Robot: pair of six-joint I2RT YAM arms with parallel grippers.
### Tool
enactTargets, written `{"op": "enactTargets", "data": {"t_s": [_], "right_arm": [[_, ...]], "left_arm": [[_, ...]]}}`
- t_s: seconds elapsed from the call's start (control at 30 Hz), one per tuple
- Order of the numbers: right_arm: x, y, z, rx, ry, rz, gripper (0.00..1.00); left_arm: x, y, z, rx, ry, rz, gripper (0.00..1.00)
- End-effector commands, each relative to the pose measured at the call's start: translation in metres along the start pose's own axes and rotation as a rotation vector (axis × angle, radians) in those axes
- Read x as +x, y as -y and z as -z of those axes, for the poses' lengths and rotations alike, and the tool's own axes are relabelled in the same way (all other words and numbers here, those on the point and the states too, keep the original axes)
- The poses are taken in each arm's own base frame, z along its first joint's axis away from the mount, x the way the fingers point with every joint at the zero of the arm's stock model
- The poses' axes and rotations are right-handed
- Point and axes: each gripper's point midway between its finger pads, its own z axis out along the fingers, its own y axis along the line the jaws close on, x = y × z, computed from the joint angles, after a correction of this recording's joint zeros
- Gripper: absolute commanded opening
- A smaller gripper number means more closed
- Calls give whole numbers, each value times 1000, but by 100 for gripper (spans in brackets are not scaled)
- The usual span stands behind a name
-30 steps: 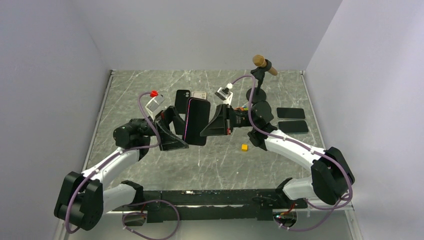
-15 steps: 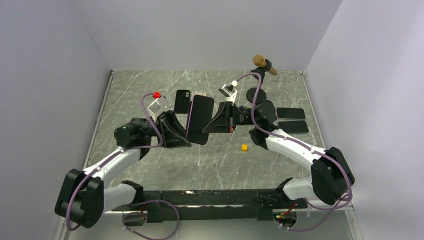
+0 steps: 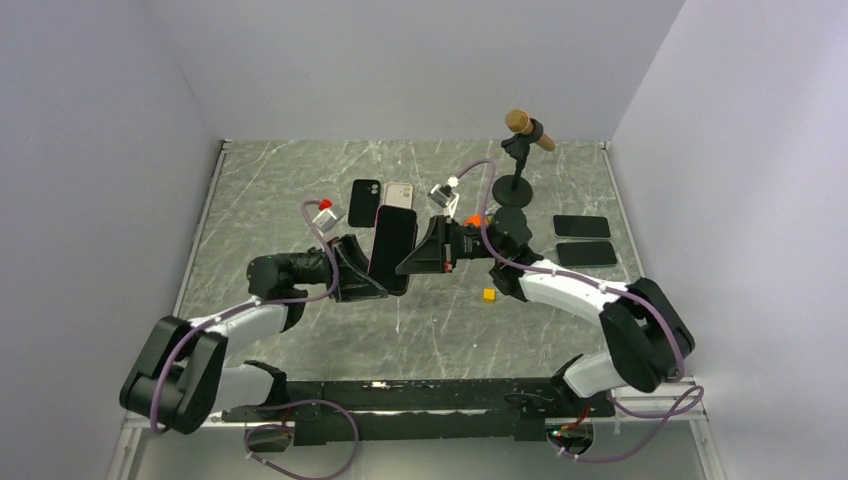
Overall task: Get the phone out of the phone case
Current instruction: Remove the phone case from the phone.
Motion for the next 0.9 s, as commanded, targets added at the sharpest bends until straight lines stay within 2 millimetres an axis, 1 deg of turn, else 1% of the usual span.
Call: {"op": "enactTargets", "data": {"t_s": [0.0, 0.1, 0.13, 0.23, 0.33, 0.47, 0.53, 0.63, 0.8, 0.87], "right_arm": [[14, 54, -2, 100, 23, -37, 0], [27, 81, 1, 131, 26, -94, 0], [31, 91, 3, 144, 28, -114, 0], [43, 112, 6, 171, 37, -167, 0], [55, 131, 11, 206, 44, -214, 0], [68, 154, 17, 278, 55, -276, 0], [71, 161, 23, 321, 61, -288, 0], [74, 163, 30, 385, 61, -280, 0], [67, 156, 41, 499, 59, -227, 0], [62, 157, 48, 581, 59, -184, 0]], "left_arm": [[-2, -25, 2, -38, 124, -48, 45], [7, -51, 8, -119, 178, 25, 44], [14, -65, 12, -168, 194, 56, 45], [33, -91, 21, -260, 207, 131, 48], [48, -109, 28, -315, 215, 196, 56], [65, -129, 37, -373, 262, 300, 60], [77, -143, 42, -411, 269, 380, 62], [89, -158, 48, -467, 277, 423, 64], [88, -170, 52, -509, 305, 424, 67], [89, -176, 53, -525, 314, 445, 68]]}}
